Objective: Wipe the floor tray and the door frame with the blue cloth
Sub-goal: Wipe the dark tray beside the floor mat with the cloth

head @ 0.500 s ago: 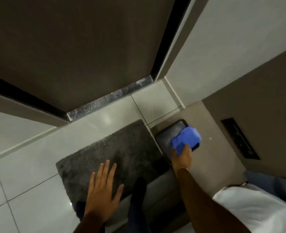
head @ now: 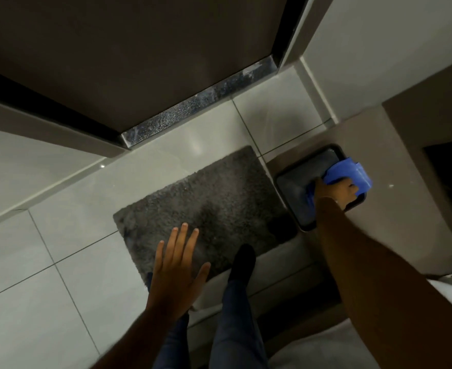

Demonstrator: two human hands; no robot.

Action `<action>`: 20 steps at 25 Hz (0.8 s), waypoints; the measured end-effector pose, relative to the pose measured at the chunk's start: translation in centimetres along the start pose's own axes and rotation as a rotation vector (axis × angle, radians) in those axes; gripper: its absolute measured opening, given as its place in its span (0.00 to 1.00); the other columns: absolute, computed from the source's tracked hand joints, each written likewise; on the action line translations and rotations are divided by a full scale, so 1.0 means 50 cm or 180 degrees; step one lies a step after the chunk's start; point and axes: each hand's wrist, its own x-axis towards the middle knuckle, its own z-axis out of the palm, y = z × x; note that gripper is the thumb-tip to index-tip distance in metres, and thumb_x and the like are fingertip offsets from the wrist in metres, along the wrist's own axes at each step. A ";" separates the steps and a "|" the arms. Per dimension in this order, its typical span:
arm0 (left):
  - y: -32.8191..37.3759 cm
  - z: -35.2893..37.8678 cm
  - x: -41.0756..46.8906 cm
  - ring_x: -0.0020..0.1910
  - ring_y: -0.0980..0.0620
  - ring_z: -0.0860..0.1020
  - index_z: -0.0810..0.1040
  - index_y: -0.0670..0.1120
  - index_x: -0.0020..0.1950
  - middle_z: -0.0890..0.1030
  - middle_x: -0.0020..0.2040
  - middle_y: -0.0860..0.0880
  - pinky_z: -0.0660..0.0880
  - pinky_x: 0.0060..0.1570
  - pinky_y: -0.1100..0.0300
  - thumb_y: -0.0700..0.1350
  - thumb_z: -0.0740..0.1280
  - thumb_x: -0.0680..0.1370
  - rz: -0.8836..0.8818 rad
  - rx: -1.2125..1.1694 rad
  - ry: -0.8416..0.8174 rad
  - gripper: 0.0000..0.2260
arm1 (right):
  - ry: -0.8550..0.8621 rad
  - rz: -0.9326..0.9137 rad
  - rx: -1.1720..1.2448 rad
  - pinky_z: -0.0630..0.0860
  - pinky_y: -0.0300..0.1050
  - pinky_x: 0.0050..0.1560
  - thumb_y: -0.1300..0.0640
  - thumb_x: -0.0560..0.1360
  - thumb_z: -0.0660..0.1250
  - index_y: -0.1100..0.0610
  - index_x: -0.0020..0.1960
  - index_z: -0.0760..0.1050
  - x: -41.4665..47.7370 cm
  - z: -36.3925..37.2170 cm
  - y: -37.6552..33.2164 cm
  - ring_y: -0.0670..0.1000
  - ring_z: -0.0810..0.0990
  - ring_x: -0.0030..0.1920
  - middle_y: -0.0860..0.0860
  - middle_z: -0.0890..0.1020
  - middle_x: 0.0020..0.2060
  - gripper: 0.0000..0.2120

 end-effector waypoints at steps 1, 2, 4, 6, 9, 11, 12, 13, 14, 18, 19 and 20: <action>-0.006 -0.004 0.004 0.88 0.42 0.54 0.60 0.47 0.88 0.57 0.89 0.44 0.54 0.84 0.35 0.65 0.57 0.83 -0.0024 0.0008 0.0030 0.37 | 0.0020 -0.0042 0.0024 0.71 0.60 0.75 0.49 0.81 0.70 0.65 0.77 0.69 0.013 -0.001 0.004 0.68 0.71 0.75 0.63 0.72 0.74 0.31; -0.012 -0.008 0.004 0.88 0.41 0.54 0.60 0.46 0.88 0.57 0.88 0.44 0.55 0.84 0.35 0.65 0.56 0.83 -0.0052 0.0018 0.0058 0.37 | 0.0009 -0.0084 0.0116 0.76 0.57 0.69 0.53 0.82 0.69 0.65 0.73 0.73 0.024 -0.007 0.012 0.67 0.75 0.72 0.62 0.78 0.68 0.24; -0.024 -0.022 0.002 0.88 0.42 0.51 0.57 0.47 0.88 0.54 0.89 0.45 0.52 0.85 0.36 0.65 0.55 0.83 -0.0147 0.0020 0.0035 0.38 | -0.0041 -0.0086 0.0365 0.78 0.56 0.64 0.58 0.82 0.67 0.67 0.67 0.78 0.022 -0.027 0.026 0.66 0.79 0.67 0.63 0.82 0.62 0.17; -0.040 -0.052 -0.012 0.89 0.45 0.44 0.51 0.49 0.89 0.49 0.90 0.47 0.45 0.86 0.39 0.67 0.51 0.84 -0.0237 0.0026 -0.0012 0.38 | 0.0081 -0.0186 0.0559 0.78 0.57 0.65 0.58 0.81 0.69 0.68 0.62 0.79 -0.026 -0.060 0.026 0.66 0.82 0.63 0.64 0.83 0.58 0.15; -0.060 -0.126 -0.047 0.88 0.48 0.37 0.44 0.53 0.89 0.42 0.90 0.50 0.36 0.86 0.45 0.69 0.46 0.83 -0.0390 -0.0035 0.0090 0.37 | 0.0246 -0.0468 0.0971 0.77 0.54 0.59 0.60 0.78 0.74 0.65 0.59 0.79 -0.169 -0.127 0.024 0.65 0.83 0.58 0.64 0.83 0.55 0.13; -0.070 -0.200 -0.074 0.89 0.47 0.41 0.48 0.53 0.89 0.45 0.90 0.50 0.36 0.85 0.48 0.67 0.47 0.84 -0.0497 -0.0022 0.0402 0.36 | 0.0058 -0.0776 0.1112 0.79 0.60 0.63 0.60 0.79 0.74 0.61 0.64 0.78 -0.281 -0.171 0.018 0.64 0.83 0.59 0.62 0.83 0.58 0.15; -0.077 -0.244 -0.091 0.89 0.45 0.46 0.51 0.52 0.89 0.47 0.89 0.49 0.37 0.85 0.48 0.66 0.49 0.84 -0.0543 -0.0007 0.0599 0.36 | -0.0079 -0.0914 0.1203 0.80 0.63 0.63 0.59 0.79 0.73 0.58 0.65 0.78 -0.340 -0.188 0.005 0.64 0.83 0.58 0.60 0.84 0.57 0.15; -0.092 -0.302 -0.108 0.89 0.43 0.50 0.53 0.52 0.89 0.49 0.89 0.49 0.38 0.84 0.49 0.66 0.51 0.84 -0.0570 0.0037 0.0779 0.35 | -0.0235 -0.1029 0.1234 0.81 0.64 0.60 0.59 0.79 0.73 0.56 0.62 0.78 -0.404 -0.209 -0.021 0.64 0.84 0.55 0.58 0.84 0.53 0.12; -0.105 -0.352 -0.120 0.88 0.41 0.53 0.55 0.52 0.89 0.50 0.89 0.49 0.39 0.83 0.49 0.66 0.52 0.85 -0.0590 0.0104 0.0908 0.35 | -0.0328 -0.1200 0.1206 0.81 0.61 0.55 0.59 0.79 0.74 0.54 0.56 0.78 -0.464 -0.226 -0.046 0.63 0.84 0.49 0.56 0.83 0.47 0.08; -0.171 -0.616 -0.162 0.88 0.45 0.54 0.64 0.52 0.87 0.58 0.88 0.48 0.39 0.83 0.52 0.64 0.62 0.84 -0.0687 0.0341 0.1787 0.33 | -0.0258 -0.2152 0.1698 0.77 0.46 0.46 0.59 0.72 0.79 0.51 0.43 0.73 -0.791 -0.317 -0.225 0.50 0.79 0.36 0.50 0.79 0.34 0.15; -0.190 -0.690 -0.176 0.88 0.48 0.48 0.62 0.53 0.88 0.56 0.89 0.48 0.36 0.84 0.52 0.64 0.62 0.84 -0.0740 0.0335 0.2015 0.34 | -0.0149 -0.2323 0.1927 0.75 0.37 0.43 0.64 0.69 0.81 0.52 0.42 0.74 -0.880 -0.340 -0.269 0.46 0.76 0.33 0.53 0.78 0.31 0.16; -0.210 -0.766 -0.188 0.88 0.50 0.43 0.59 0.54 0.88 0.54 0.89 0.49 0.33 0.84 0.52 0.64 0.62 0.85 -0.0772 0.0345 0.2250 0.34 | -0.0078 -0.2483 0.2159 0.72 0.31 0.39 0.69 0.67 0.81 0.53 0.41 0.75 -0.968 -0.363 -0.318 0.47 0.76 0.32 0.55 0.78 0.31 0.17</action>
